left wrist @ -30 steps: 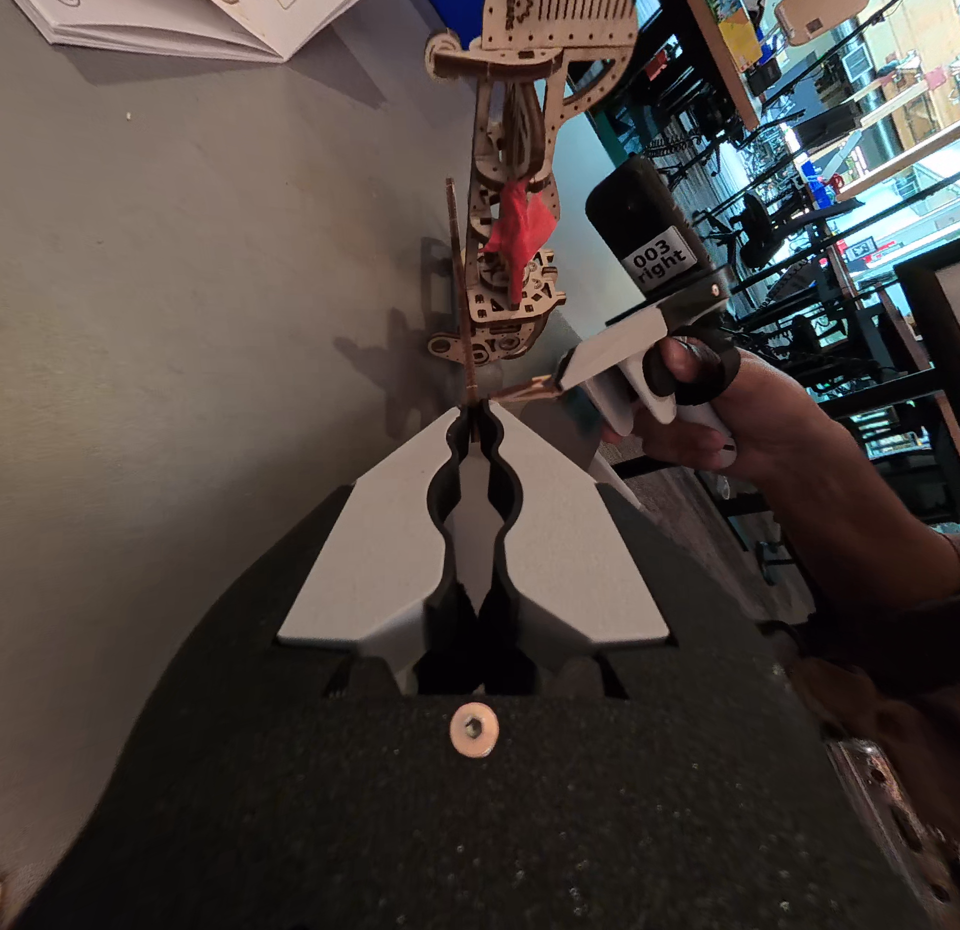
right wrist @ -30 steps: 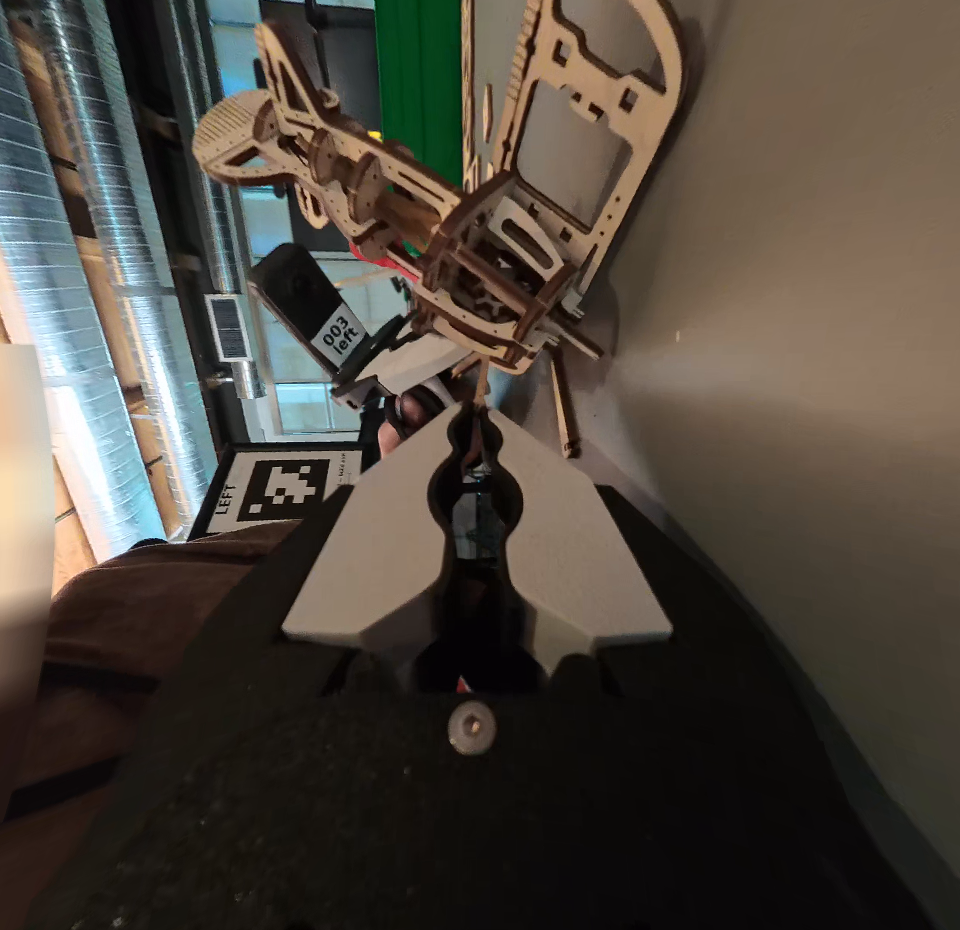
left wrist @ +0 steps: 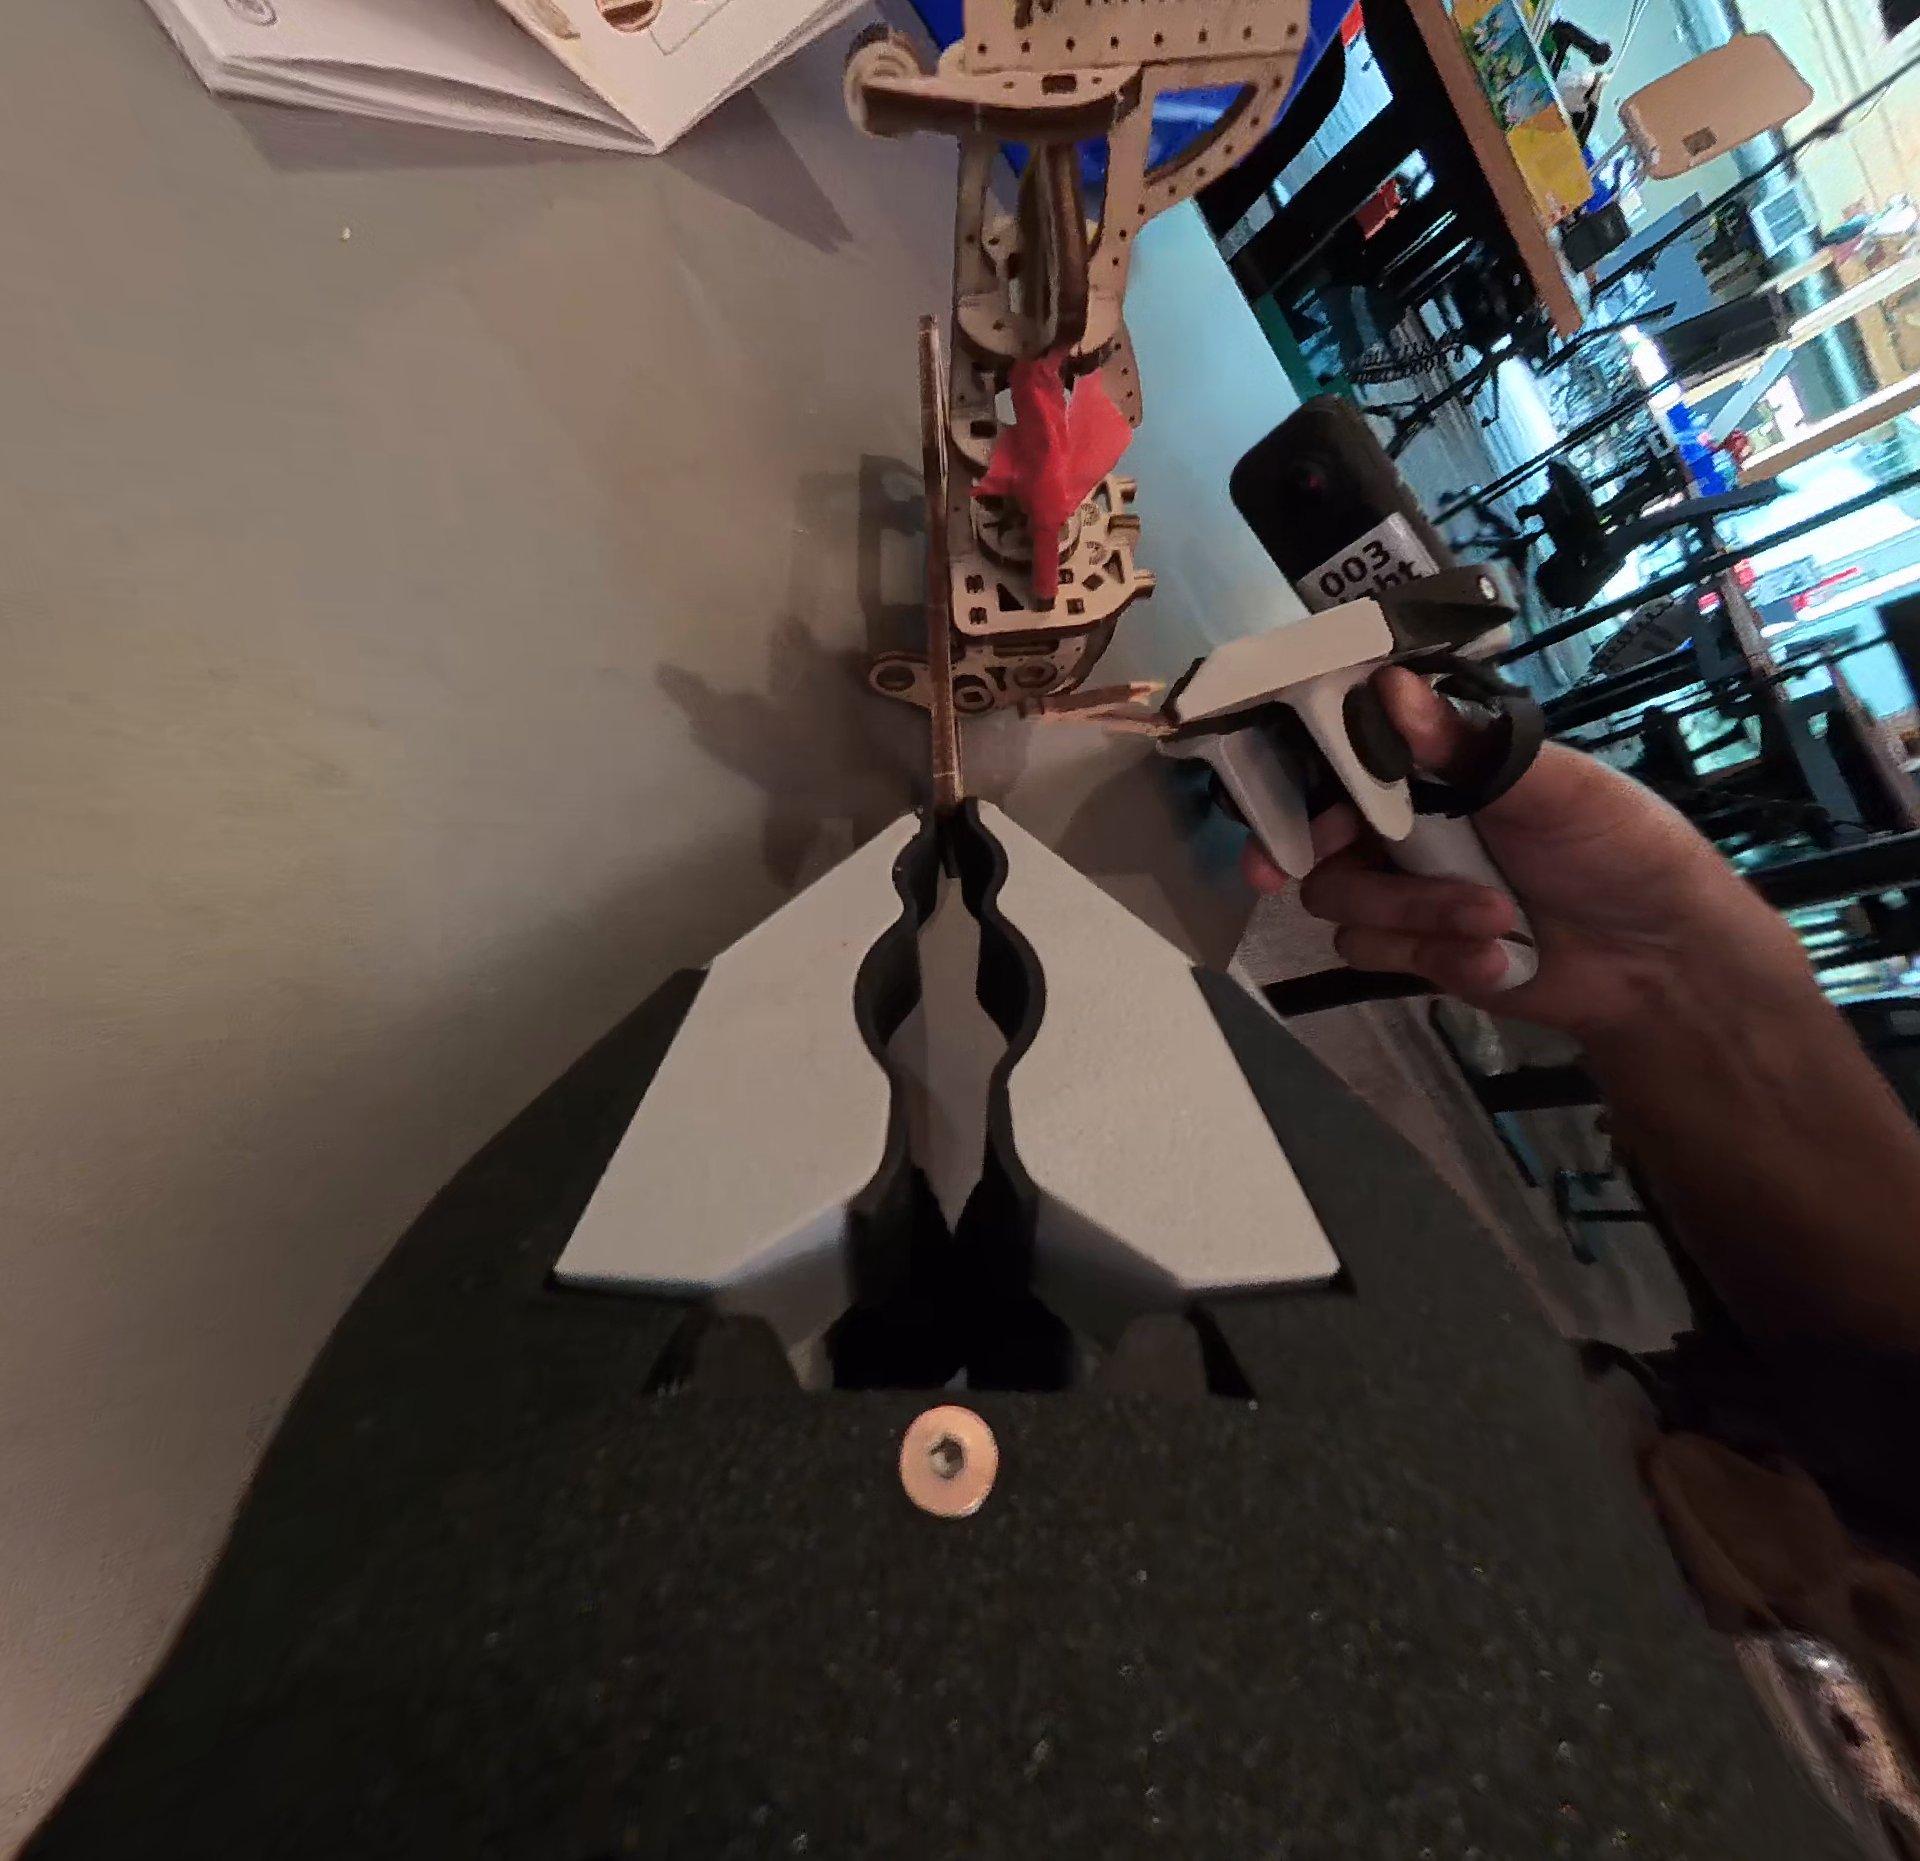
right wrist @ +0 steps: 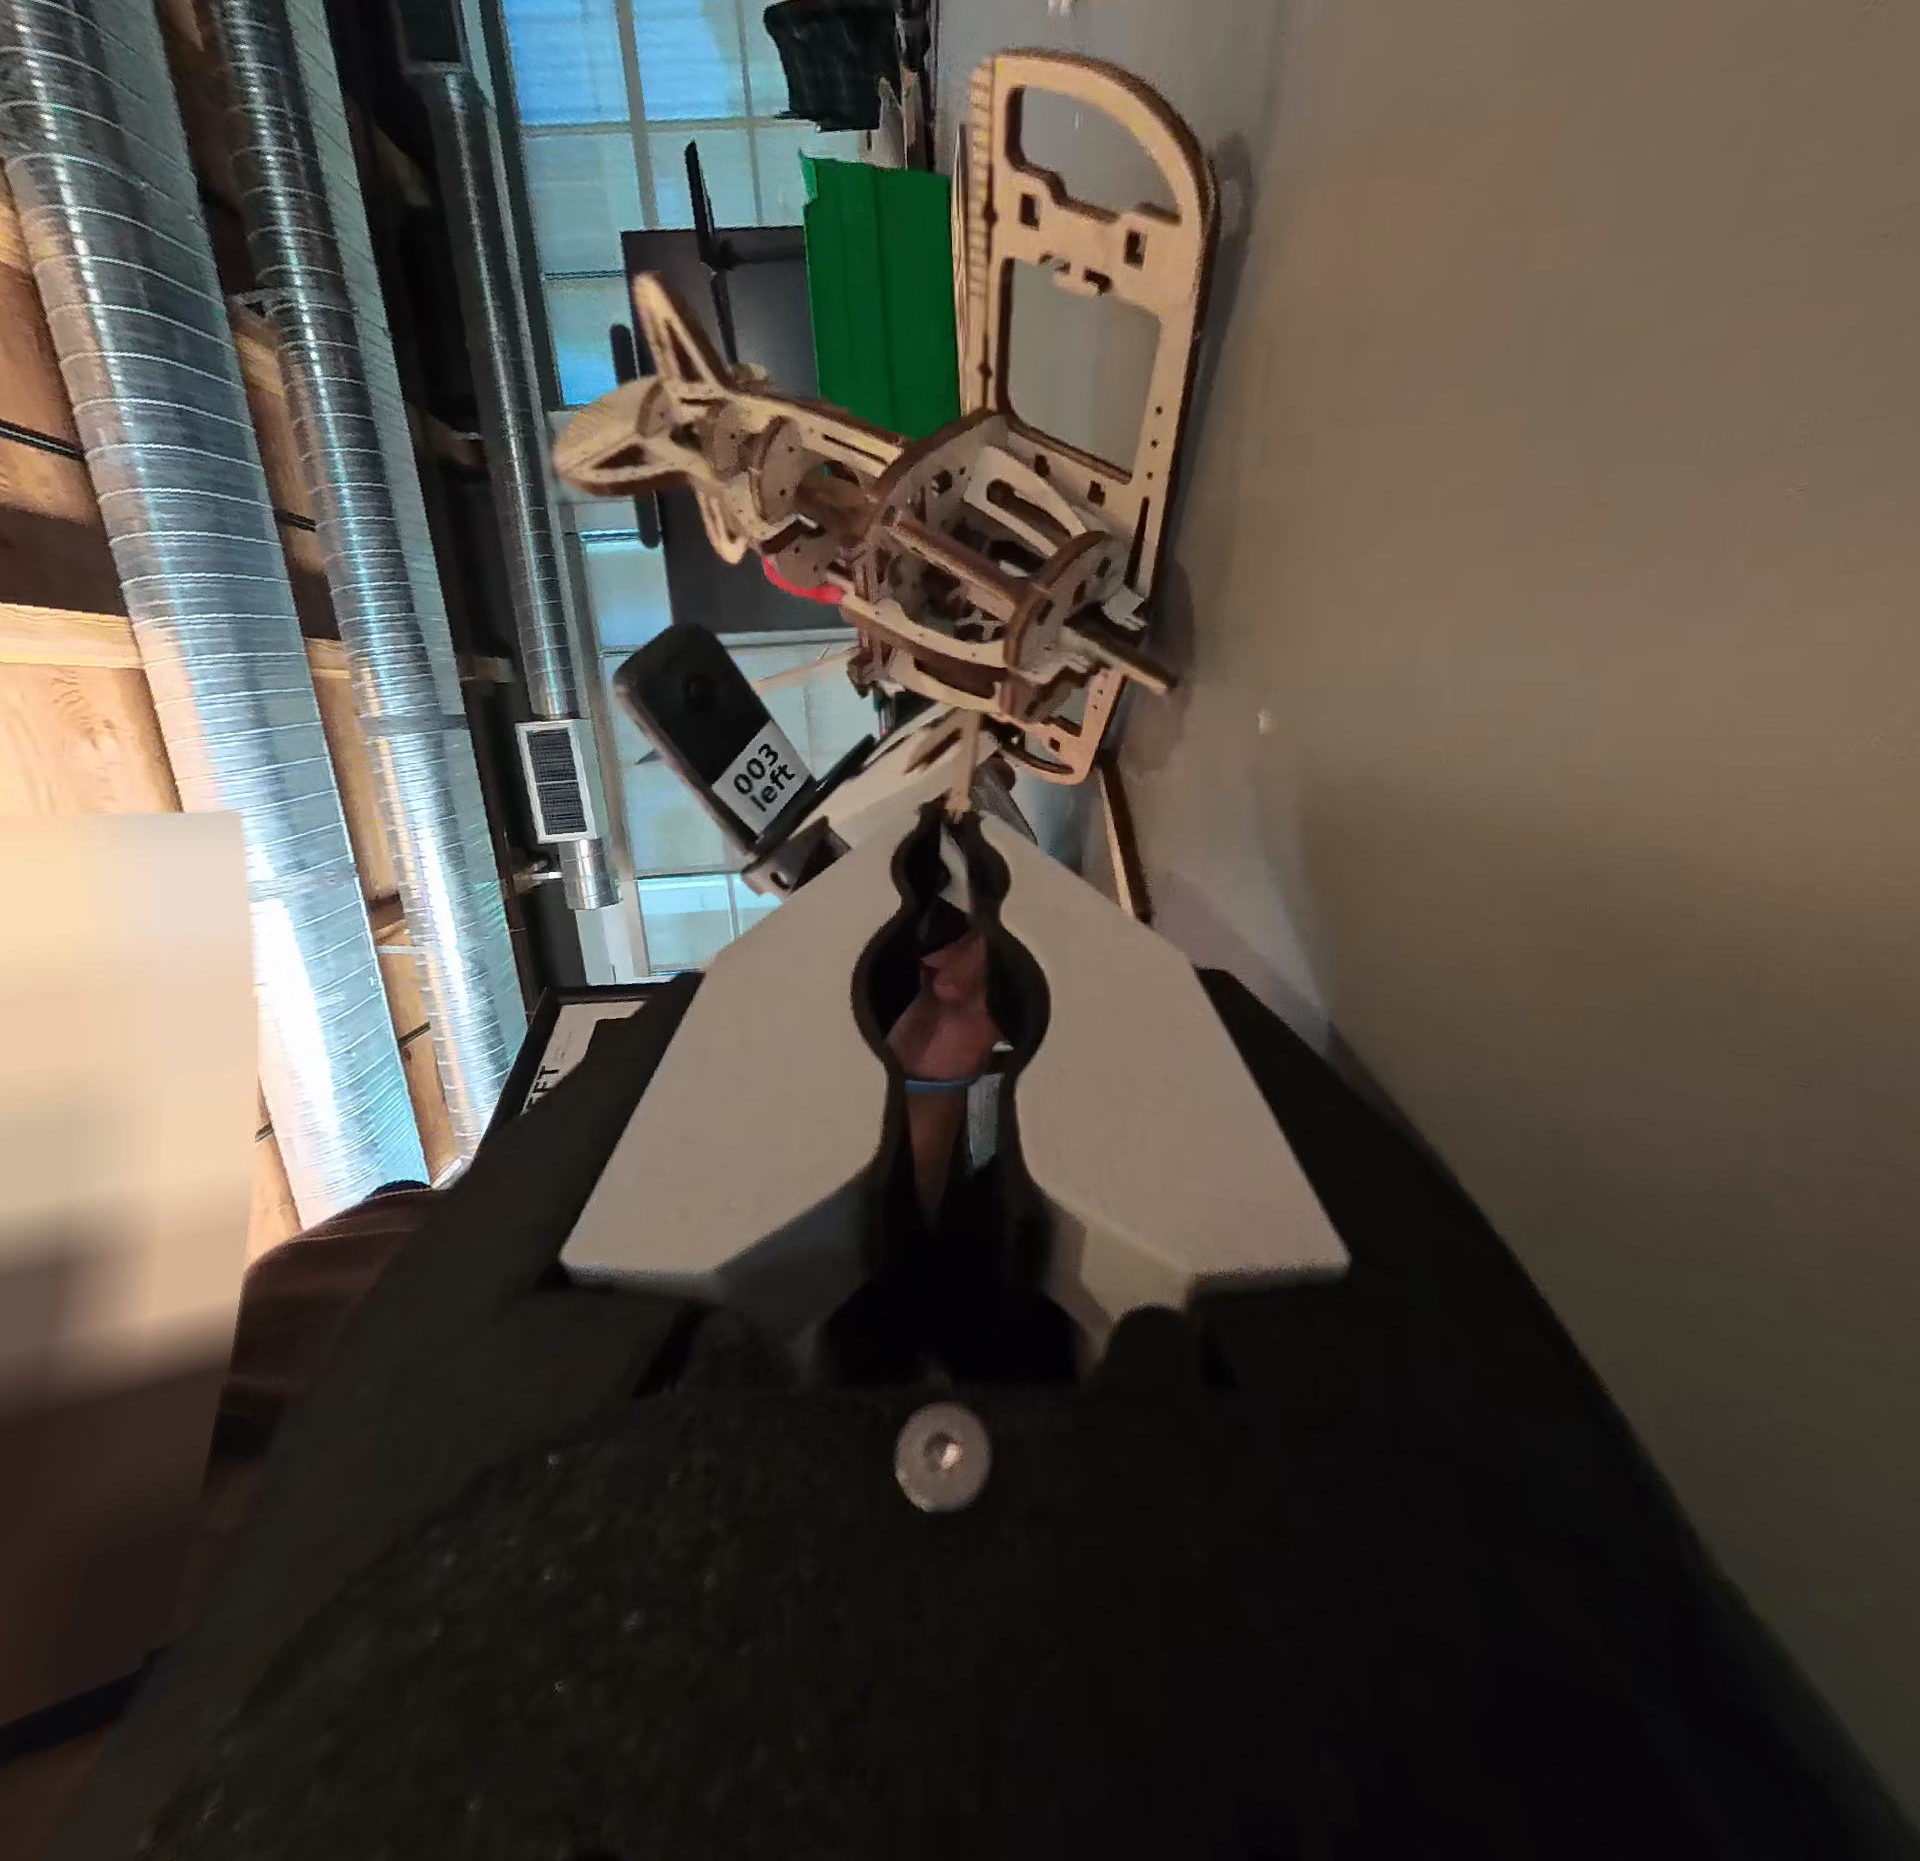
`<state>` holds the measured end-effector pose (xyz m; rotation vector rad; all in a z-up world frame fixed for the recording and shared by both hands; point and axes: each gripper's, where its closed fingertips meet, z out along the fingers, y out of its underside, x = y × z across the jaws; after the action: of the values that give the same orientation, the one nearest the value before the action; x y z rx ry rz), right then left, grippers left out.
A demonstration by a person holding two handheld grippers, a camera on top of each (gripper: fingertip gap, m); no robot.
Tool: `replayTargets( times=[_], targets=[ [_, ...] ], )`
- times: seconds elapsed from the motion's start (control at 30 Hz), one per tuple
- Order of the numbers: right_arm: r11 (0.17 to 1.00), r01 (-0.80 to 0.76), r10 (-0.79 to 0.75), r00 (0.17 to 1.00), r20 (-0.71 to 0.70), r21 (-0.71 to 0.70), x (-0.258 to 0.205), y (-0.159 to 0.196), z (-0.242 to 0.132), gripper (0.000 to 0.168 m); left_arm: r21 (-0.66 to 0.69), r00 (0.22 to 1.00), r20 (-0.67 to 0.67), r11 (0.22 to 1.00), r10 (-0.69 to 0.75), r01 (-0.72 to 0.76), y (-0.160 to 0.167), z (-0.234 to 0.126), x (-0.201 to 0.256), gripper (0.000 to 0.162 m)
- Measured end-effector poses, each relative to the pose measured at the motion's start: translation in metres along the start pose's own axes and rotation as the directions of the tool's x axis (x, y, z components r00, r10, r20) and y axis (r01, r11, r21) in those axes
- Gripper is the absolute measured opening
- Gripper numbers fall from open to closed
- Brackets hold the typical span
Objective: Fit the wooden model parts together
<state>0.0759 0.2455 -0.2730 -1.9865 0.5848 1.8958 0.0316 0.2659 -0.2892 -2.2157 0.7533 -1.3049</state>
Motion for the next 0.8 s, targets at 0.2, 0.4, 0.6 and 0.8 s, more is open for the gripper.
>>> replayTargets(
  times=[0.2, 0.4, 0.6, 0.8],
  targets=[
    [0.984, 0.180, -0.178, 0.979, -0.104, 0.011, -0.010, -0.009, -0.027, 0.022, -0.018, 0.984, -0.050, 0.985, -0.170, 0.169, 0.000, -0.004, -0.006, 0.002],
    [0.701, 0.712, -0.674, 0.645, -0.360, -0.037, -0.024, -0.037, -0.071, 0.031, 0.010, 0.990, -0.047, 0.991, -0.133, 0.134, -0.013, -0.016, -0.005, 0.025],
    [0.265, 0.912, -0.902, 0.121, -0.414, -0.312, 0.003, -0.044, -0.057, 0.044, -0.069, 0.998, 0.003, 0.996, -0.061, 0.061, 0.000, -0.026, -0.008, 0.025],
    [0.398, 0.845, -0.848, 0.189, -0.495, -0.357, 0.024, -0.060, -0.051, 0.060, -0.031, 0.973, 0.179, 0.989, 0.147, -0.144, -0.022, -0.084, -0.034, 0.025]
  ],
)
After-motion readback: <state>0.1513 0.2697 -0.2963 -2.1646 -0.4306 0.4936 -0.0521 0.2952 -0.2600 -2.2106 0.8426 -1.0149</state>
